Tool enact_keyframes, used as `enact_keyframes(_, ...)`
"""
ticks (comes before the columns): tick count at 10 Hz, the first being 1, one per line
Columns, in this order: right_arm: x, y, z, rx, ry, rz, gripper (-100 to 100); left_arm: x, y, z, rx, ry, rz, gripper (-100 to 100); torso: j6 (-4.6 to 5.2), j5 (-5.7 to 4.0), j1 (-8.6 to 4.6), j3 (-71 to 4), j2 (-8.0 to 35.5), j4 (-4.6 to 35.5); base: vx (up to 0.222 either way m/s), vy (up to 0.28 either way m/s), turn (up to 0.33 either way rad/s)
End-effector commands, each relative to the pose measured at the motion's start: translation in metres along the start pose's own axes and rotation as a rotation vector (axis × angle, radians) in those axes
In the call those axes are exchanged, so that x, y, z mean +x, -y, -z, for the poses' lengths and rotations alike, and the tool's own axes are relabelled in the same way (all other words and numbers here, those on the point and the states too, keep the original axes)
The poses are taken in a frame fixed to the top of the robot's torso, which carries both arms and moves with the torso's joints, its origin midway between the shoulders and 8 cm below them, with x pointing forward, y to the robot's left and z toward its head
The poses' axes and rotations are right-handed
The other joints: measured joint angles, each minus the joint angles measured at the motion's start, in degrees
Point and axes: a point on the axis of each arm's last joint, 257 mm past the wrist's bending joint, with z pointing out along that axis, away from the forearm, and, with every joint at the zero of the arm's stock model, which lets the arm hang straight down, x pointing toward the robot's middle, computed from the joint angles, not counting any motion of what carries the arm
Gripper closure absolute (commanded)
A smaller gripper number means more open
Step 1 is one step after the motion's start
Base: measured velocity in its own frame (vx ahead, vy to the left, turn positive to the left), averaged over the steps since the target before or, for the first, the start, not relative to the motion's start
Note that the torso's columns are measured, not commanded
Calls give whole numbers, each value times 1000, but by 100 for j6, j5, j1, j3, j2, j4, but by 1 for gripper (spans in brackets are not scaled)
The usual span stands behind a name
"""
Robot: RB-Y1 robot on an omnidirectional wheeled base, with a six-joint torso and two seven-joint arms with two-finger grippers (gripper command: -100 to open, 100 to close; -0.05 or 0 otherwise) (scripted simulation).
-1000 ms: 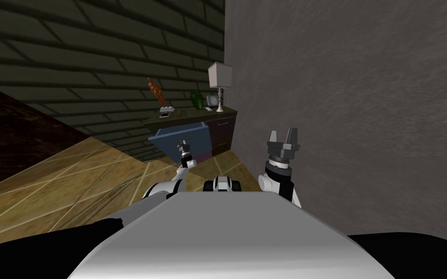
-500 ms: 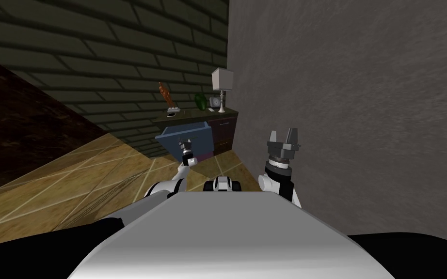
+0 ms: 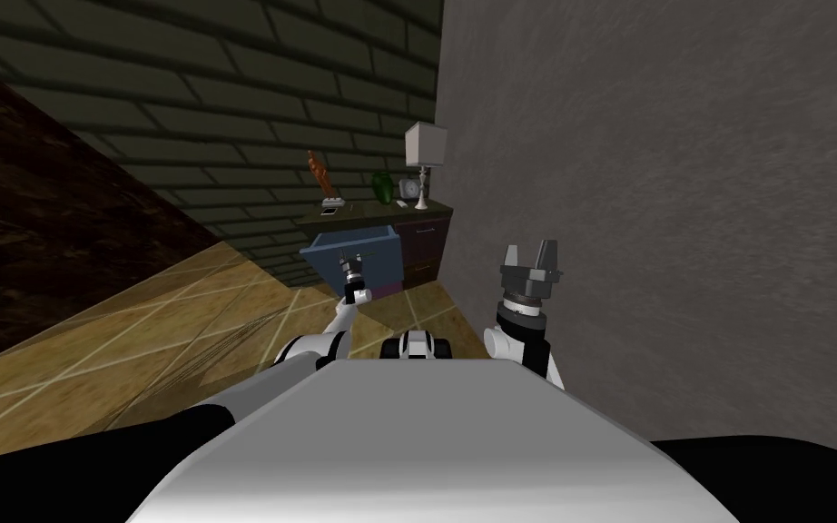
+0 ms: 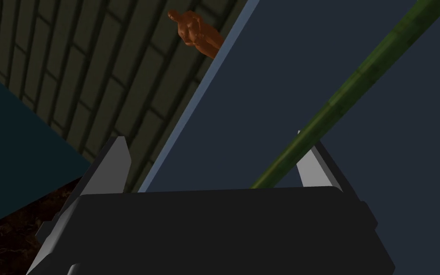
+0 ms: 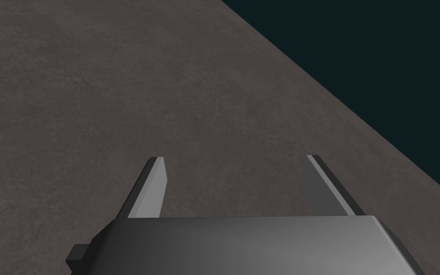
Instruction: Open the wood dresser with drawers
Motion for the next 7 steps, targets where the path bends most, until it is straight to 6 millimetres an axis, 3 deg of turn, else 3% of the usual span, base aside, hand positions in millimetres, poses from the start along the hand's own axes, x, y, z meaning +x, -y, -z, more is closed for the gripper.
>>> enact_keyframes(1, 0, 0, 0, 0, 0, 0, 0, 6, -2, -3, -8, -7, 5, -100, -6, -4, -5, 6, 9, 7, 0, -7, 21)
enact_keyframes(2, 0, 0, 0, 0, 0, 0, 0, 6, -4, -2, -14, -6, 5, 0, -4, 1, 0, 5, 7, 0, 0, 0, 0)
enact_keyframes(7, 0, 0, 0, 0, 0, 0, 0, 2, -8, 2, -28, 2, 2, 0, -4, 12, 12, -12, -19, -19, 0, 0, 0)
